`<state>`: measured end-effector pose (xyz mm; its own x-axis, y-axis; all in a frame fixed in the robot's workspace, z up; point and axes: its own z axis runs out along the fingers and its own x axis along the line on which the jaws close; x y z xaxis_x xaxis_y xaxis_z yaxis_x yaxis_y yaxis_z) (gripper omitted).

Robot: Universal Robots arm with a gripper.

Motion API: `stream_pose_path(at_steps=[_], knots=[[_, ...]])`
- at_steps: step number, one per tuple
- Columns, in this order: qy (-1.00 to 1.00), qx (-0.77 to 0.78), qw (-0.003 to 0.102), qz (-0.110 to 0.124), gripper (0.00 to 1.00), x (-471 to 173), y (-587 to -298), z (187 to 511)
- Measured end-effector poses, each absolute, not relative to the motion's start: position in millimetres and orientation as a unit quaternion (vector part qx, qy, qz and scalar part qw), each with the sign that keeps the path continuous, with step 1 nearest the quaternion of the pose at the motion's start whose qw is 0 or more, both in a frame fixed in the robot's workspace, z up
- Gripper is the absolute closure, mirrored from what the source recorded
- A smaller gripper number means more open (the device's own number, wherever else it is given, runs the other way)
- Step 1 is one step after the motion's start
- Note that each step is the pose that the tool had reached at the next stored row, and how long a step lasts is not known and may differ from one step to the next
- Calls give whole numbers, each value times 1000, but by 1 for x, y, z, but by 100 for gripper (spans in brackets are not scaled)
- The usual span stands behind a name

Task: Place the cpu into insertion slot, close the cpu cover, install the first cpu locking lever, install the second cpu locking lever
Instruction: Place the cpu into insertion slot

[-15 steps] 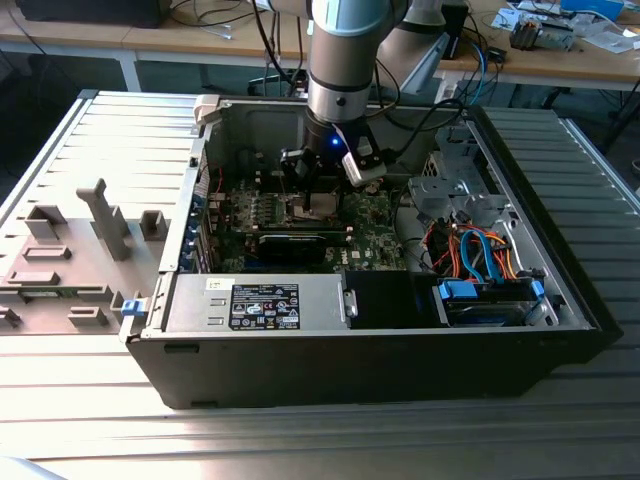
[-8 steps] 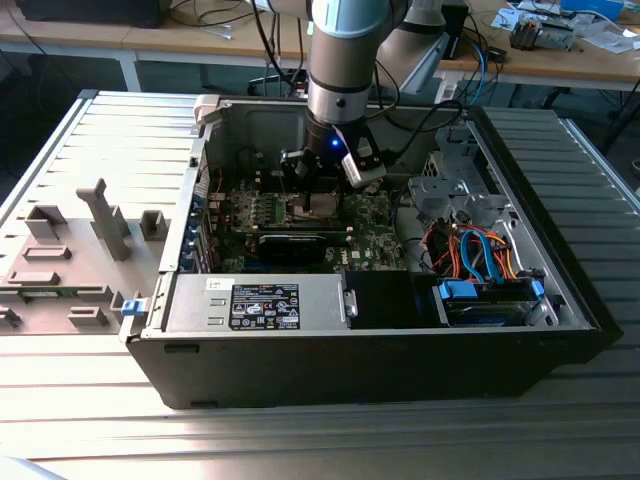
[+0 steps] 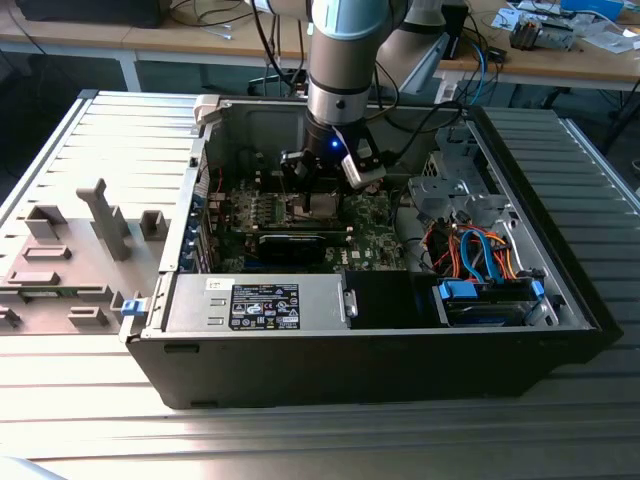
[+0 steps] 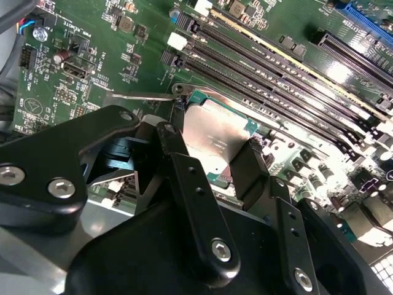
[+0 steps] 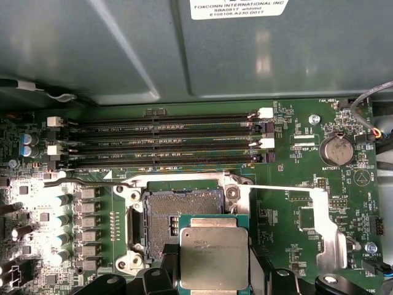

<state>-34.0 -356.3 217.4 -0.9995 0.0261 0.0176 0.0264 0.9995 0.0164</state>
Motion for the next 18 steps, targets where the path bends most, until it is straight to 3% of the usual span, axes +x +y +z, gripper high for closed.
stream_pose_path(at_steps=[18], knots=[[-1000, -13, 9, -7, 46, -34, -356, 212]])
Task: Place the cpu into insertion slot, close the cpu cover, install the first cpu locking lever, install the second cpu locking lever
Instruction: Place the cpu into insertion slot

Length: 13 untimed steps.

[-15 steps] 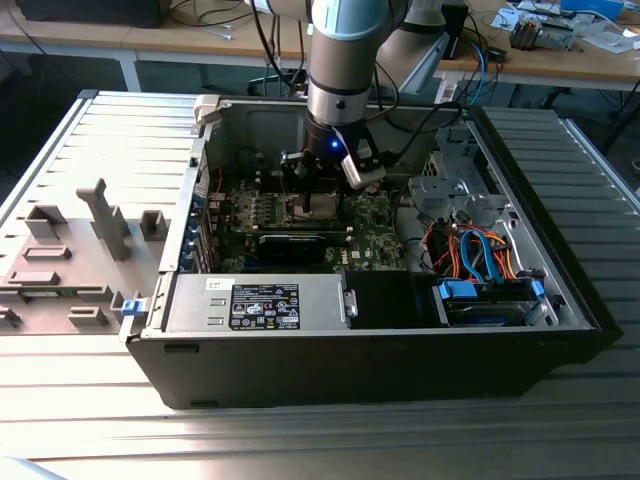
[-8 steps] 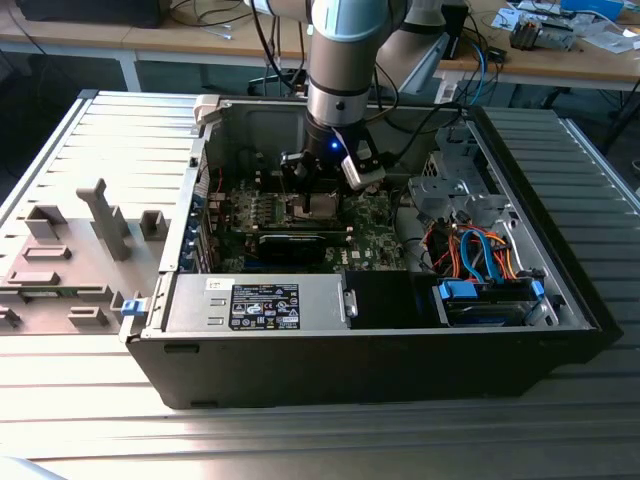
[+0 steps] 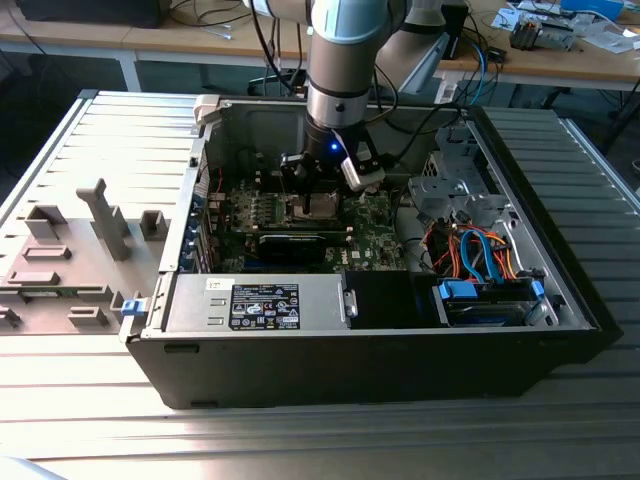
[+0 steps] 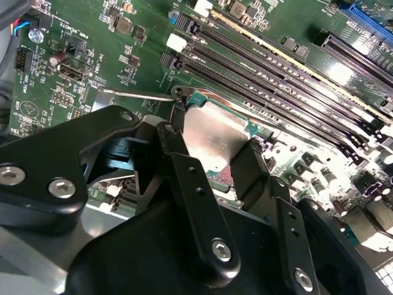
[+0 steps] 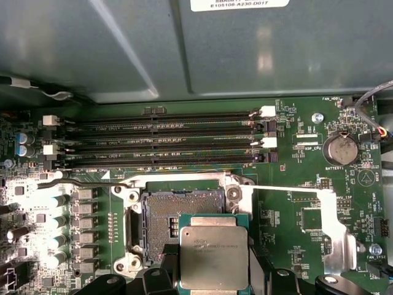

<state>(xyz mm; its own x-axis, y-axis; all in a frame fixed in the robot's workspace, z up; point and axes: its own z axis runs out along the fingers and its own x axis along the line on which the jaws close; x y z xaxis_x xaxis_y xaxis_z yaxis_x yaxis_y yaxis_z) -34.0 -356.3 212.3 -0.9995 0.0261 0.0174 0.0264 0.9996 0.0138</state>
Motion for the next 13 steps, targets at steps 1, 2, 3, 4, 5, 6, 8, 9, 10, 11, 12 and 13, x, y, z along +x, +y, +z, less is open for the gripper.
stream_pose_path(at_steps=[1, 2, 3, 4, 5, 6, 8, 9, 10, 11, 12, 13], knots=[[-1000, -13, 9, -7, 46, -34, -356, 212], [-1000, -13, 9, -7, 46, -34, -356, 212], [-1000, -13, 9, -7, 46, -34, -356, 212], [-1000, -13, 9, -7, 46, -34, -356, 212], [-1000, -13, 9, -7, 46, -34, -356, 212], [-1000, -13, 9, -7, 46, -34, -356, 212], [-1000, -13, 9, -6, 46, -34, -356, 211], [-1000, -13, 8, -6, 46, -34, -356, 212], [-1000, -13, 7, -7, 46, -34, -356, 215], [-1000, -13, 6, -6, 46, -34, -356, 224], [-1000, -13, 6, -6, 46, -34, -356, 230], [-1000, -13, 5, -6, 46, -34, -356, 234]])
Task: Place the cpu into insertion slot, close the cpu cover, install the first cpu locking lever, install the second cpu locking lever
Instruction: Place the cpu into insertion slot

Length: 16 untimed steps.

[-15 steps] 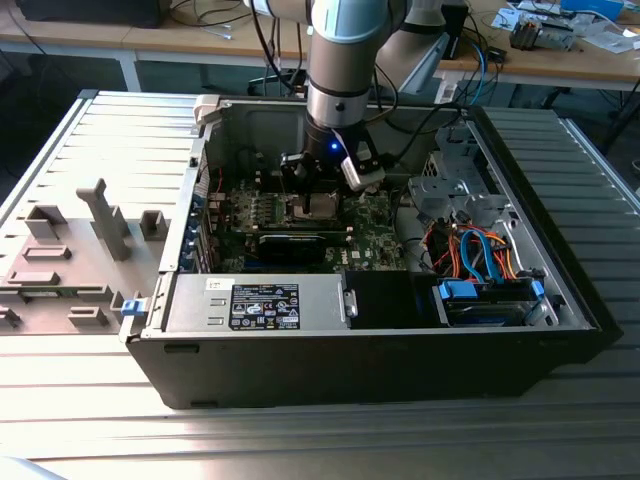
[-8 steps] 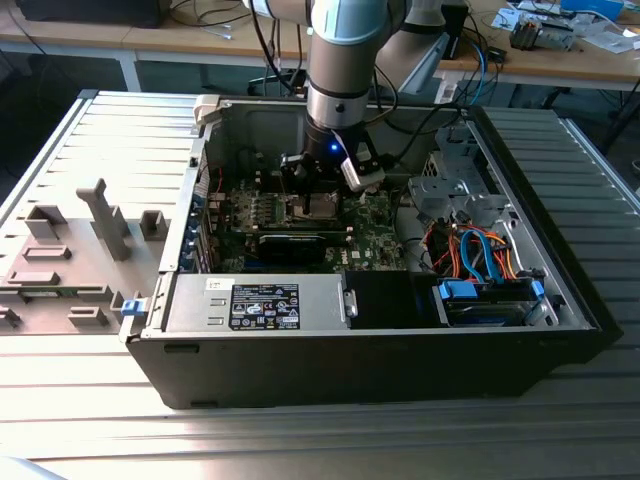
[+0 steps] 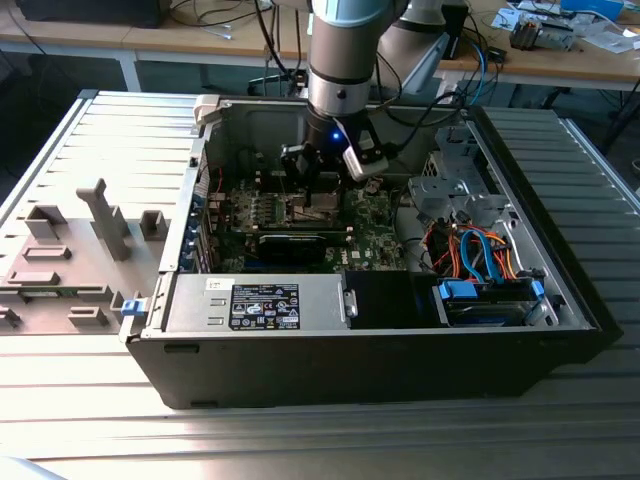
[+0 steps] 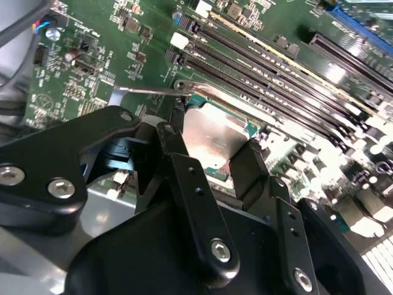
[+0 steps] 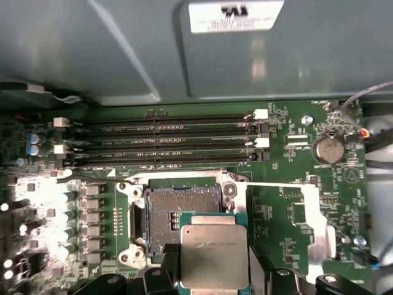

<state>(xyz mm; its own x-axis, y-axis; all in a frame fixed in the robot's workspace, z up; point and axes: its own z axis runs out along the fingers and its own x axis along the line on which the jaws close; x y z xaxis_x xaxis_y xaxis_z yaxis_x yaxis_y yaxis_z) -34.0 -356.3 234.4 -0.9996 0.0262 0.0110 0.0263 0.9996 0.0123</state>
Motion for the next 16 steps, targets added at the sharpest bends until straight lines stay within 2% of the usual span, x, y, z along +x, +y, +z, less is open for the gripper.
stream_pose_path(at_steps=[6, 16], knots=[[-1000, -13, 2, -6, 46, -34, -356, 270], [-1000, -22, 2, -6, 46, -34, -356, 271]])
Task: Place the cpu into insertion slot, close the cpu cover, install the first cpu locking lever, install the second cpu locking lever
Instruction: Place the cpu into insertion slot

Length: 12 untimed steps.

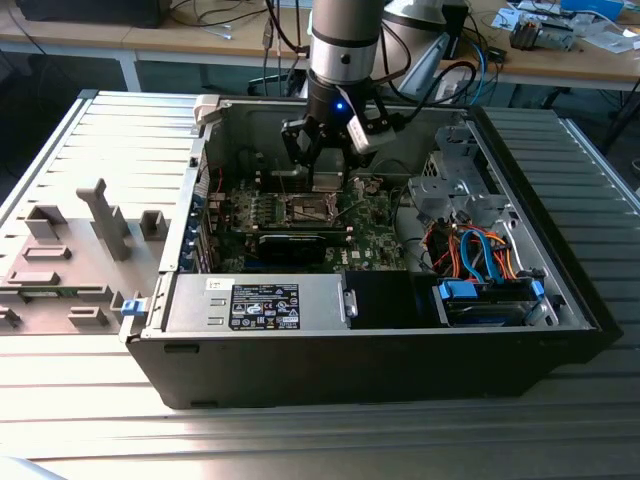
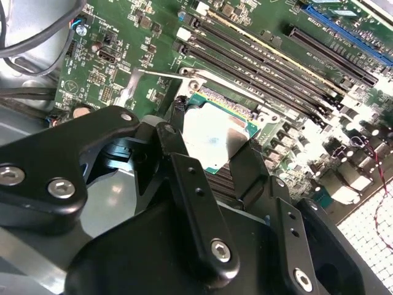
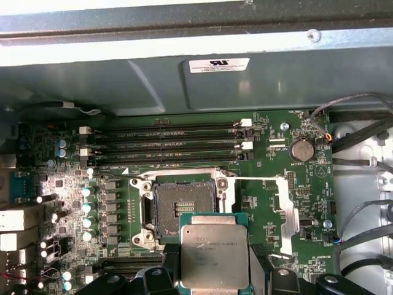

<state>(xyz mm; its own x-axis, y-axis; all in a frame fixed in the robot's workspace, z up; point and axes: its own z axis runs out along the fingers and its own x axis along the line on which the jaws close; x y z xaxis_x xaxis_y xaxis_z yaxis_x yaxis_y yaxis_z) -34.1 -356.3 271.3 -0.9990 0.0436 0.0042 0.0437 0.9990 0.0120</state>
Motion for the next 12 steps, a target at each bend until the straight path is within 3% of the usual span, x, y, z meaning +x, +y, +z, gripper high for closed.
stream_pose_path(at_steps=[12], knots=[[-999, -51, 2, -3, 46, -34, -356, 271]])
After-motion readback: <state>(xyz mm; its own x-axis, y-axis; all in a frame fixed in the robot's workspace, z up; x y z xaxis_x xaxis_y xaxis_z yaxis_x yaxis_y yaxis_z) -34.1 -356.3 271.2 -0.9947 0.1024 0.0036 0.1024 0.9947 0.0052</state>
